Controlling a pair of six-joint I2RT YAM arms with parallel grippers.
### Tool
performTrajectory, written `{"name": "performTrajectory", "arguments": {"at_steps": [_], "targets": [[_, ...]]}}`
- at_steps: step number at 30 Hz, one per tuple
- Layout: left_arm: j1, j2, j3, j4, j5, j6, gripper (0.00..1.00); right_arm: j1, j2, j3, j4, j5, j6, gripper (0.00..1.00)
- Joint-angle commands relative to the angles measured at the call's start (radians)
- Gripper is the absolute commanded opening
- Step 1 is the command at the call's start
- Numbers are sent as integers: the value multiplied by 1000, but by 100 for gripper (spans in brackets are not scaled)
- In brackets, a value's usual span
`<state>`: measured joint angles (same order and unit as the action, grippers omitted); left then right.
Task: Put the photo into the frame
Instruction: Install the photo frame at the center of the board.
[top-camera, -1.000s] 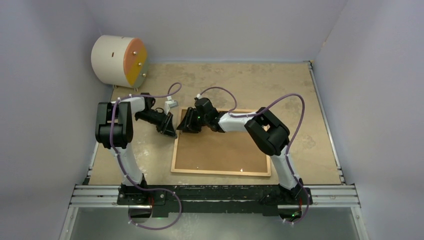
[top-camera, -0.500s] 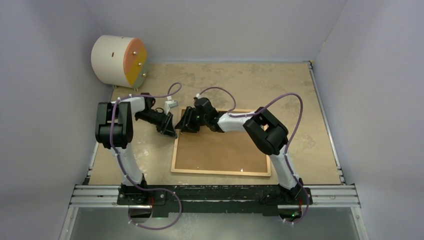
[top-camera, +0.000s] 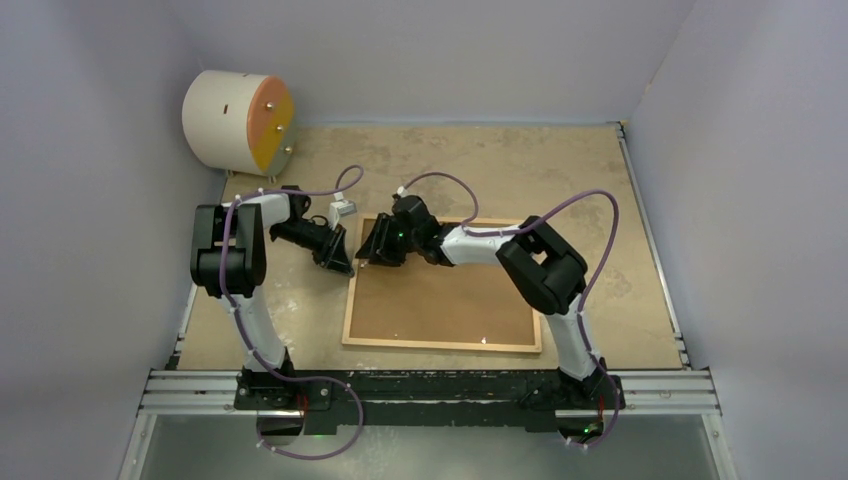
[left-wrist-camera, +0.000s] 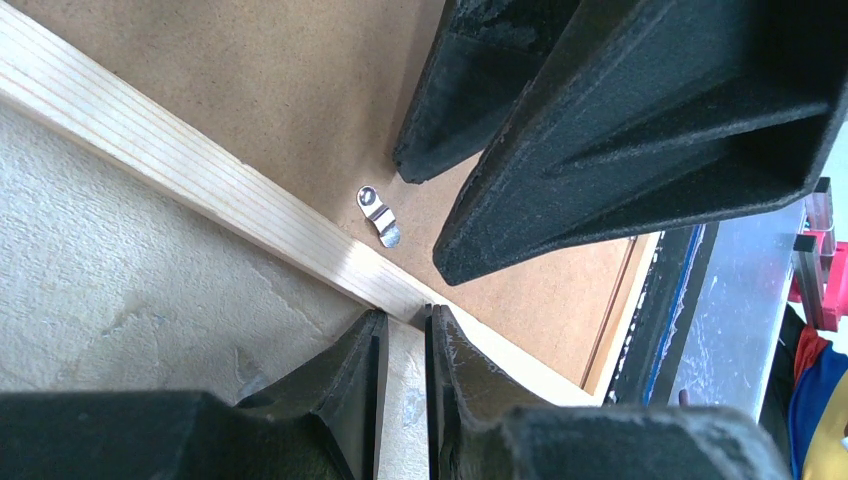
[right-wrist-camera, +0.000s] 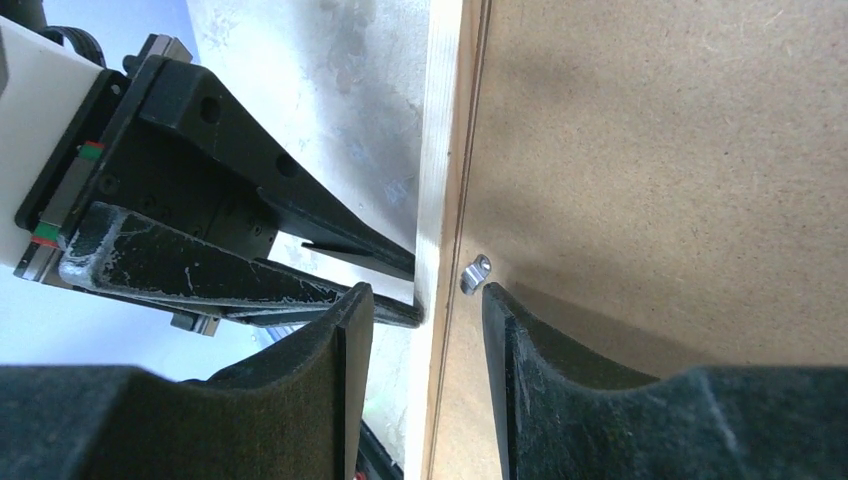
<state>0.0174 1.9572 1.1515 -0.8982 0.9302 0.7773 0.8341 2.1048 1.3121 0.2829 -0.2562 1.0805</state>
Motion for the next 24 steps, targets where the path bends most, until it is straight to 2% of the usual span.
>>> {"name": "performTrajectory", "arguments": {"at_steps": [1,24], "targets": [[-17,-1,-19,60,-77,77,10,18,-2,6,-29,-10,5,46],[-17,-2,-22,51,-73,91,9,29,66,71,-82,18,24,43]]}}
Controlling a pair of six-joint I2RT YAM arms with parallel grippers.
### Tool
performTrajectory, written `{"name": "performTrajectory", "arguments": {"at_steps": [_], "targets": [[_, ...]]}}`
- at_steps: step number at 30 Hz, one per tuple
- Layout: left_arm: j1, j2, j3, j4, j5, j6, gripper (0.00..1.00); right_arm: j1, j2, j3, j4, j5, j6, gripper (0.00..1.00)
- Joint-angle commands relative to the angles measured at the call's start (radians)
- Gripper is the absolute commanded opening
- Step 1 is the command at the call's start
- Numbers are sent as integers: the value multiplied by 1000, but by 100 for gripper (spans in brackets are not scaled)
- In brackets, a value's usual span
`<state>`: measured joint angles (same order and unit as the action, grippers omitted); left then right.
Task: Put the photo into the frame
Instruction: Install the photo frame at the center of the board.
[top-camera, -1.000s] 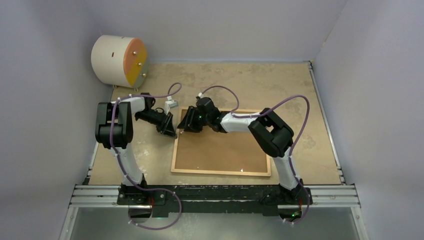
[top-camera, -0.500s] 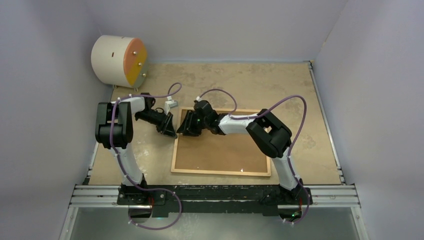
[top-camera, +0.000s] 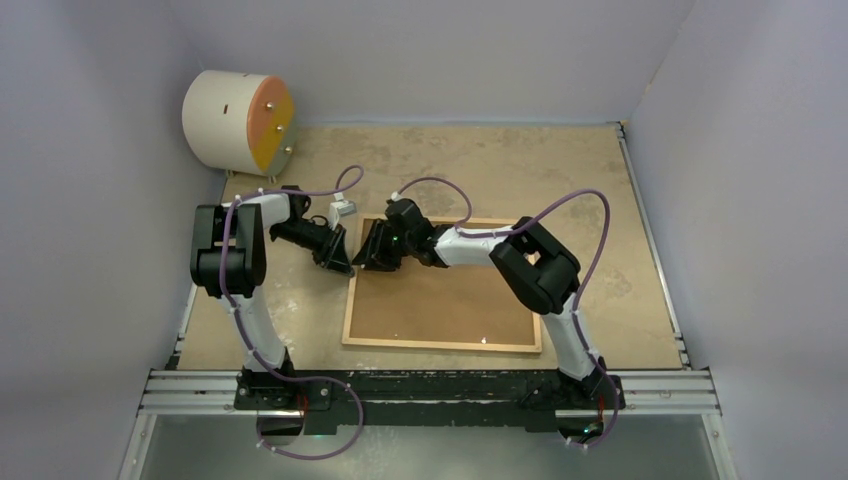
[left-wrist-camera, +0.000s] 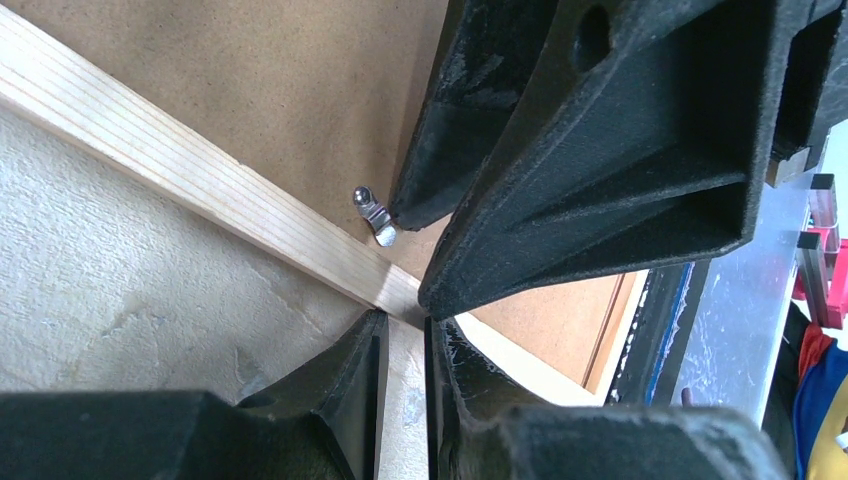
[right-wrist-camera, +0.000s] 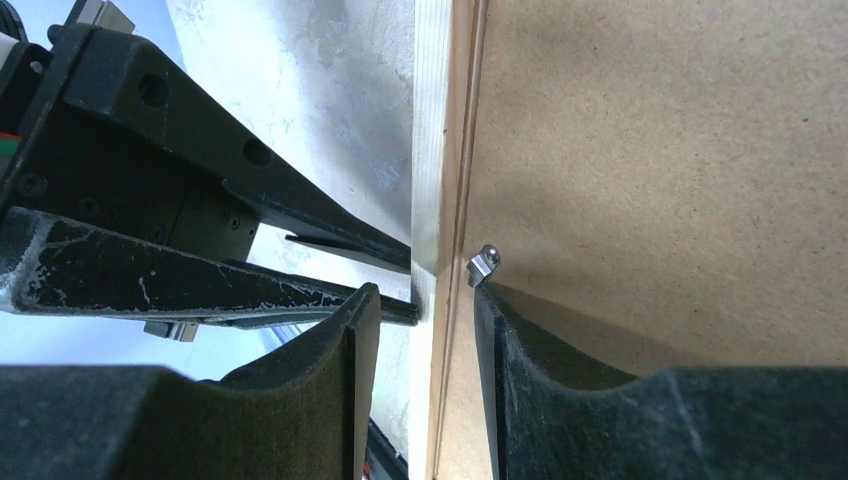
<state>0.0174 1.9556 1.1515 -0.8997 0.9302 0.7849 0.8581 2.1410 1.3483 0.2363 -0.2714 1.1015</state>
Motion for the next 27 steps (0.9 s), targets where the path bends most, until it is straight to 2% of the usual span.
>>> {"name": "performTrajectory", "arguments": {"at_steps": [1,27], "targets": [[-17,-1,-22,52,-73,85,9,6,35,37,-28,33,8,43],[-17,-11,-36,32,-68,120,8,5,73,63,13,83,45,39]]}}
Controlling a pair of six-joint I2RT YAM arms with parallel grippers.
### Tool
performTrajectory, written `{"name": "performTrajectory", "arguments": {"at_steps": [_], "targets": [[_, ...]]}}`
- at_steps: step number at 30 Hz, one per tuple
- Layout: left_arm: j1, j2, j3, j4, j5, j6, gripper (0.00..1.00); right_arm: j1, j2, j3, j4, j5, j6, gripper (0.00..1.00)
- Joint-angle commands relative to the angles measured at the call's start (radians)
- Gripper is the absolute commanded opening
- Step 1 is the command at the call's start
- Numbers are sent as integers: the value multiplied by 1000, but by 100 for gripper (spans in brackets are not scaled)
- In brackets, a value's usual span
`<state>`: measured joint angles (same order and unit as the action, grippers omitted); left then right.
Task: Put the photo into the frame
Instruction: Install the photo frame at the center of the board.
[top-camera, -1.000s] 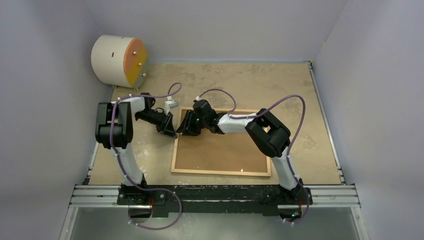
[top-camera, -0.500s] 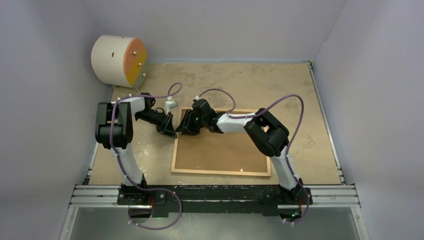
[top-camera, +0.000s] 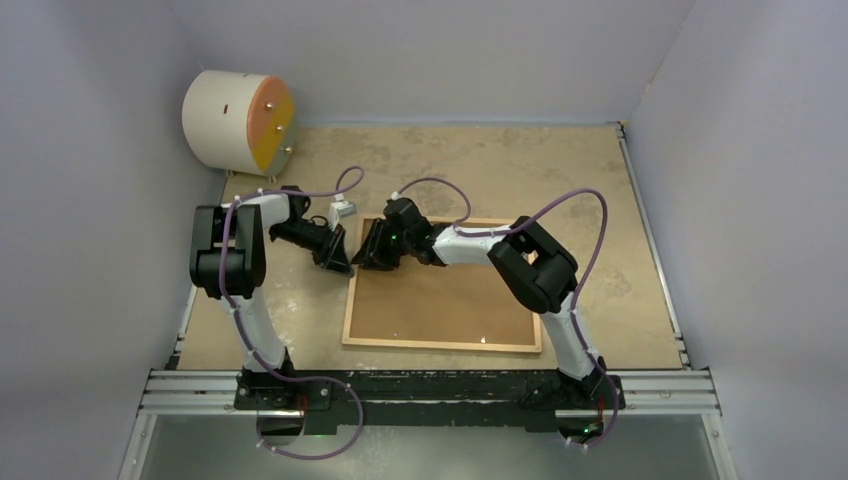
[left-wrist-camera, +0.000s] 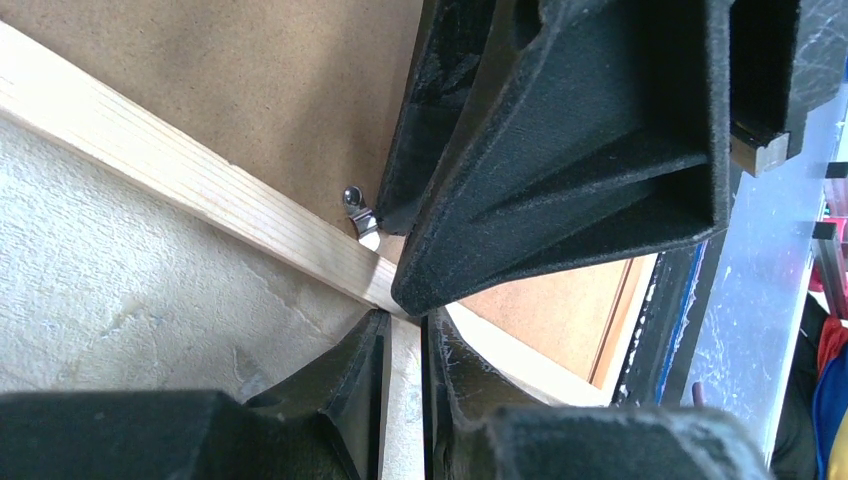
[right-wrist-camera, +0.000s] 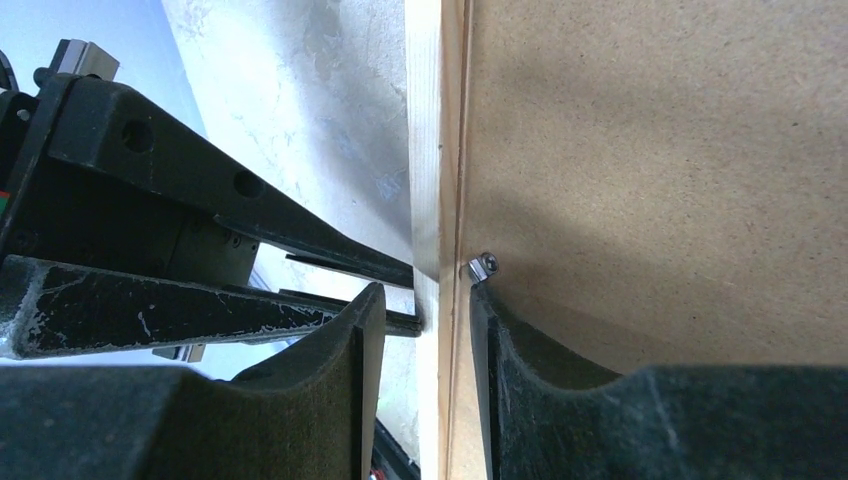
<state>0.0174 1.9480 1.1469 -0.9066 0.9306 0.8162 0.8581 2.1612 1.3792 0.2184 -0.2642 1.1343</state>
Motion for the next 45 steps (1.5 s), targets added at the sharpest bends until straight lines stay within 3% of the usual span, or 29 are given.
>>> {"name": "performTrajectory", "arguments": {"at_steps": [1,19,29,38,45], "targets": [[-17,-5,-32,37,-66,91,8,7,55,29,33,75,19,39],[-17,-5,-47,35,-70,122,8,5,68,-34,209,132,263,37],[-17,-23,-40,19,-82,132,8,3,-19,-99,221,111,288,37],[27,-54,43,-66,-51,159,8,-89,-201,-132,101,107,117,44],[25,-77,7,-34,-117,176,14,-290,-416,-244,-125,204,-126,64]]}}
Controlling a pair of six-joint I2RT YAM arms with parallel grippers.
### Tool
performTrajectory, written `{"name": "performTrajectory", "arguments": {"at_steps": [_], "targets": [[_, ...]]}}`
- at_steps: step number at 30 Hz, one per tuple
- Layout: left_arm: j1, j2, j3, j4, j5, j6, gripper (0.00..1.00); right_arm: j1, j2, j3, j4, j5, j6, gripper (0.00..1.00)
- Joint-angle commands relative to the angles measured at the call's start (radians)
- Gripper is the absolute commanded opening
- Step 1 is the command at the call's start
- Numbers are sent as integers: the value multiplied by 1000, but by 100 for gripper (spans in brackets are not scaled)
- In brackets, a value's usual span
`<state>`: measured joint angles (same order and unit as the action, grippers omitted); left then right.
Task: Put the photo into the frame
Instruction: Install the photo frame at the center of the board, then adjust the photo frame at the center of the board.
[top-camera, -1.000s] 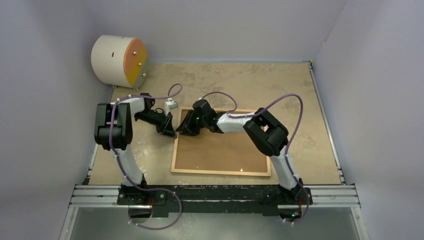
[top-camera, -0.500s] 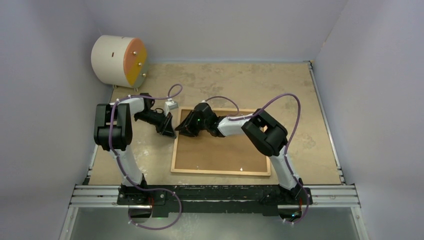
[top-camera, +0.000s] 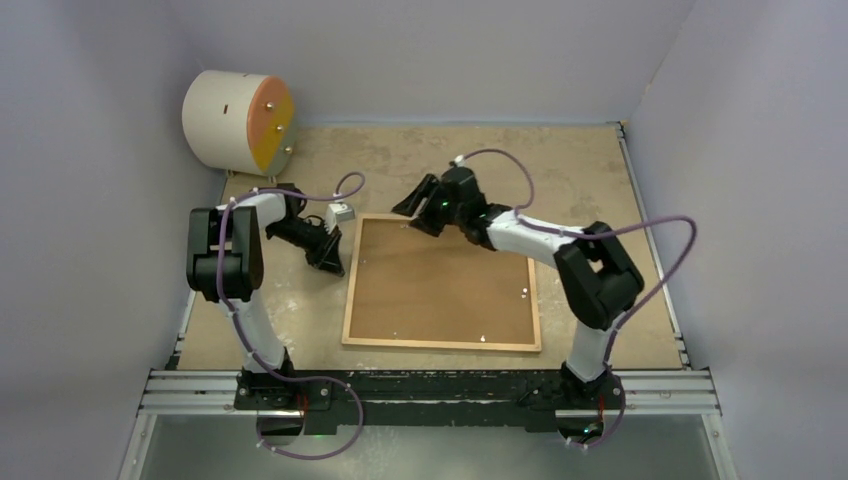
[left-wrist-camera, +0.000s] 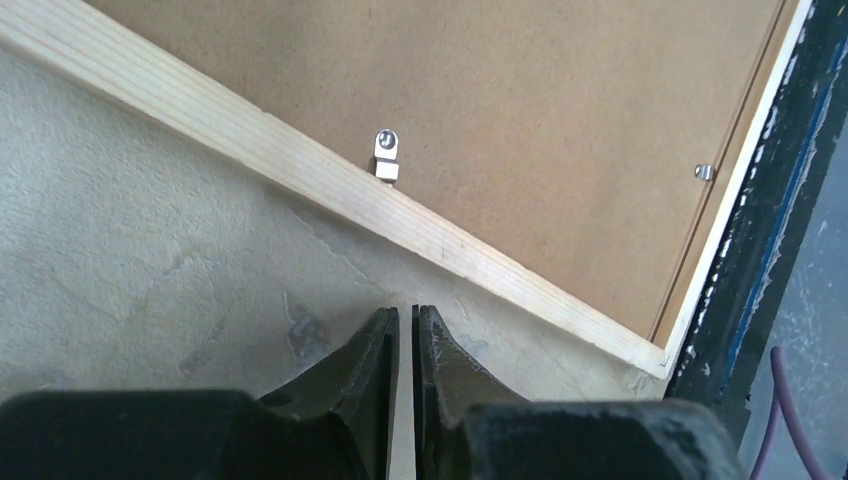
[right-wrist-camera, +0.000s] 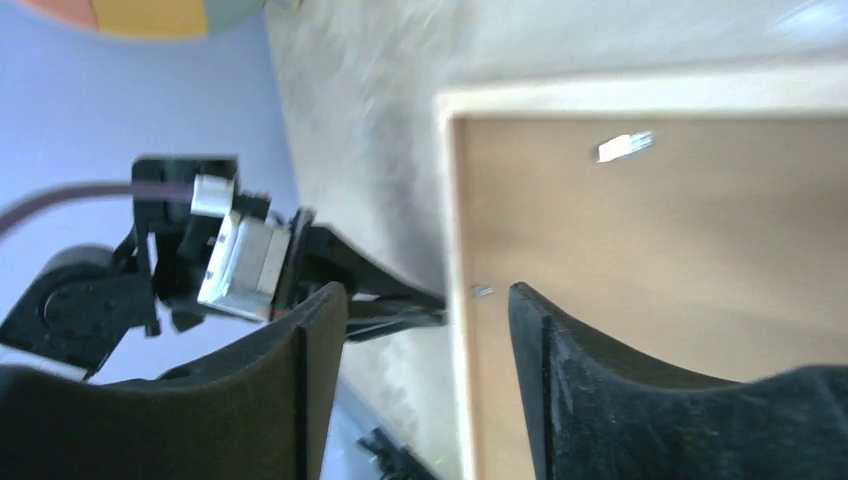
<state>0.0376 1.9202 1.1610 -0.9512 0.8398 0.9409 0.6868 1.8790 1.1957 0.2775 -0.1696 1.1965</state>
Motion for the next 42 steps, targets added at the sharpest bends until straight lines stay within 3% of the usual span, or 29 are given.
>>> {"name": "performTrajectory", "arguments": {"at_steps": [1,4,9,14,19,27,31,35,37,42], "targets": [[2,-58,-18,18,-36,54,16,-165,-178,-82,-225,151,-225,71],[-15,-79,-55,49,-77,57,25,-327,-292,-173,-321,247,-295,86],[-74,-122,-127,104,-157,50,32,-541,-440,-331,-361,336,-360,93],[-154,-166,-174,128,-227,43,33,-587,-420,-385,-329,325,-381,94],[-198,-168,-200,136,-250,42,33,-590,-256,-346,-223,124,-356,89],[-240,-170,-208,134,-237,33,34,-518,4,-82,-151,-41,-326,84],[-321,-169,-173,101,-175,15,37,-423,192,190,-209,-129,-332,84],[-426,-183,-124,-20,-106,63,52,-357,336,454,-305,-158,-360,85],[-437,-197,-76,-129,-82,129,66,-355,362,563,-400,-105,-412,86],[-350,-247,77,-281,-169,204,71,-380,243,592,-528,133,-510,99]]}}
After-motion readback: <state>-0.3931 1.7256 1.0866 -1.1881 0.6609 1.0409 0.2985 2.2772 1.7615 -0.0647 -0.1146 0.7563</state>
